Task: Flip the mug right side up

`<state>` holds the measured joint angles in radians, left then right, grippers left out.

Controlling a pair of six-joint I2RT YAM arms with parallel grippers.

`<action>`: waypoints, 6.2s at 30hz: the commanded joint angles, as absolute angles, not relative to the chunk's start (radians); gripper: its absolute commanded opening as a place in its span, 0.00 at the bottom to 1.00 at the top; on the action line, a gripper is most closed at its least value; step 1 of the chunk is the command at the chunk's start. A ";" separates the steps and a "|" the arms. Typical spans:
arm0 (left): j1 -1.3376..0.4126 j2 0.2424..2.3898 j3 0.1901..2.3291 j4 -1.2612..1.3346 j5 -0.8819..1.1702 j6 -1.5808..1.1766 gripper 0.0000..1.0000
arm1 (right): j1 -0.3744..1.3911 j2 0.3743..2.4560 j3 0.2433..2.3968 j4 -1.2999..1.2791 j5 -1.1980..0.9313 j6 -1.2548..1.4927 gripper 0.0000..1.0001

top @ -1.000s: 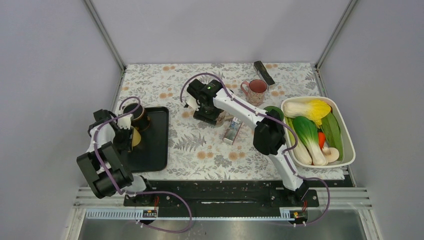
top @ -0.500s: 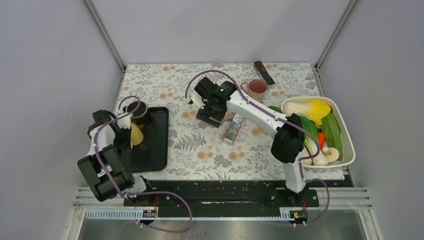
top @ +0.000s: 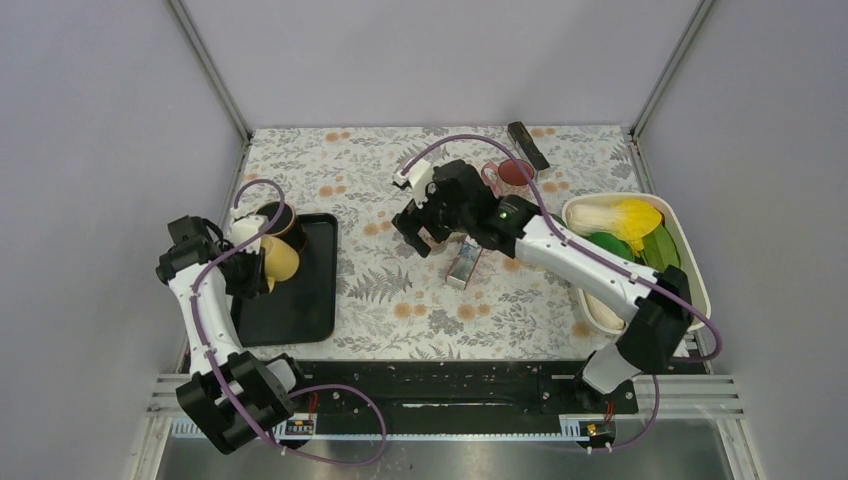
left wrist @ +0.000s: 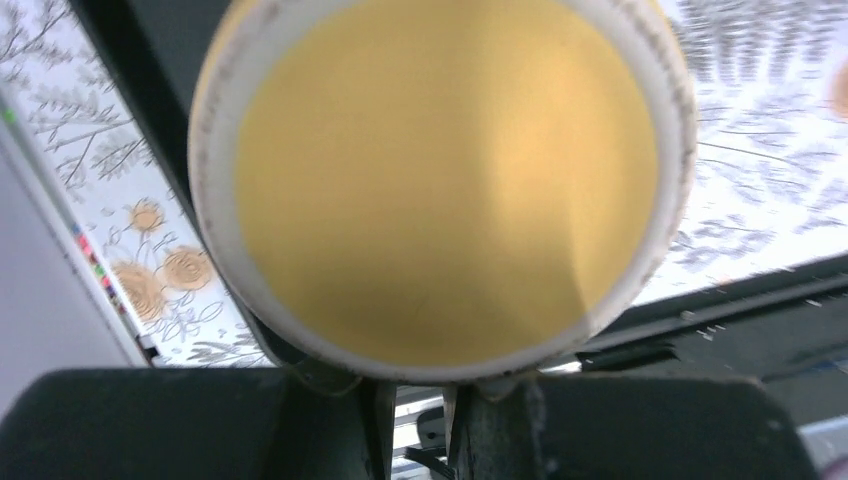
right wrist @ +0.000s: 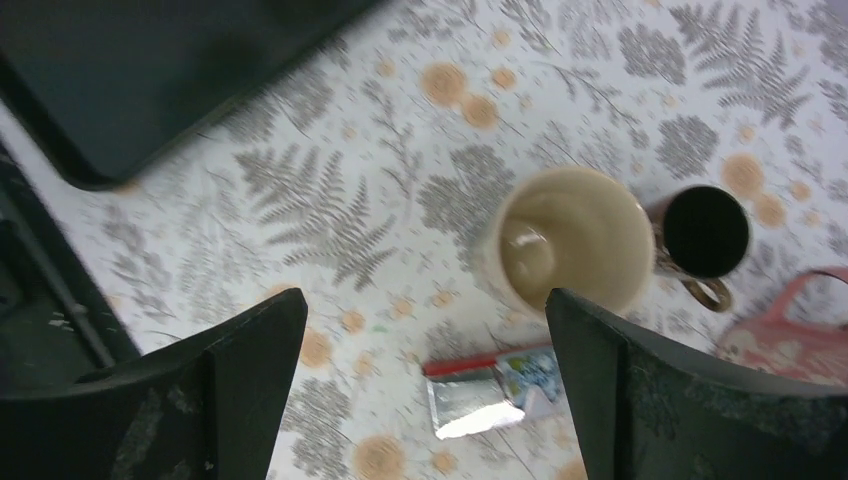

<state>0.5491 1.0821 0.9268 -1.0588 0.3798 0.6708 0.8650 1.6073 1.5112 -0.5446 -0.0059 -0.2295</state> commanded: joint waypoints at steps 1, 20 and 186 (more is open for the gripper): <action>0.532 1.070 1.099 -1.183 0.651 0.726 0.00 | 0.871 1.479 1.328 -0.043 -0.241 0.010 0.99; 0.008 1.141 1.481 -1.039 0.876 0.368 0.00 | 0.846 1.598 1.083 1.007 -0.429 0.802 0.99; 0.341 1.584 1.044 -0.700 0.538 1.009 0.00 | 0.682 1.302 0.959 -0.692 -0.045 0.007 0.99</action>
